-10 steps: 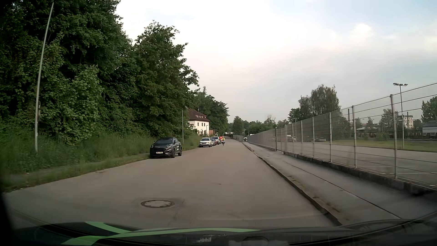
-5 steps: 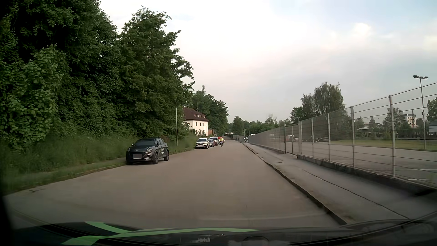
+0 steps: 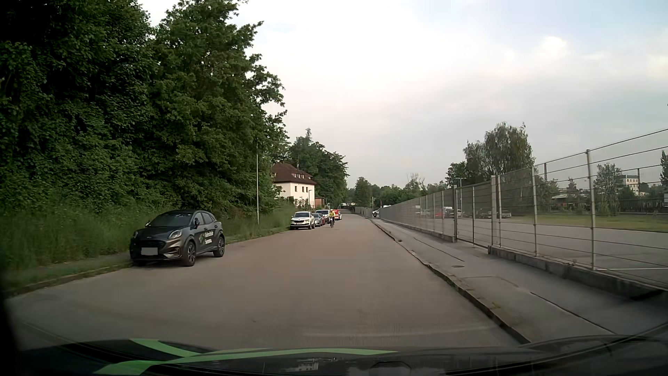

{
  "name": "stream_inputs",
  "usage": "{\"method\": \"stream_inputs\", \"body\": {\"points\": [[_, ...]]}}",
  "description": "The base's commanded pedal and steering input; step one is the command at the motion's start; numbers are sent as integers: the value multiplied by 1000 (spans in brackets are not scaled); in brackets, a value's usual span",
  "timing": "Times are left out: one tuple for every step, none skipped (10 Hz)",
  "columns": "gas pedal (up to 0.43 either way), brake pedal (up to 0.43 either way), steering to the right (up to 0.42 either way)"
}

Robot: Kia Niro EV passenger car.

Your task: Follow the waypoints while adhering to traffic rules and regulations

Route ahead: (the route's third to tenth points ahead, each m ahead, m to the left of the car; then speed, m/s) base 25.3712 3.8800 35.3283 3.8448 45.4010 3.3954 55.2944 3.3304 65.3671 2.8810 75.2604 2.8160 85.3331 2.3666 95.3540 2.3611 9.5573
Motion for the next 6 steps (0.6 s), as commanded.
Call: {"method": "stream_inputs", "body": {"points": [[47, 0, 0], [47, 0, 0], [47, 0, 0], [47, 0, 0], [47, 0, 0], [47, 0, 0]]}}
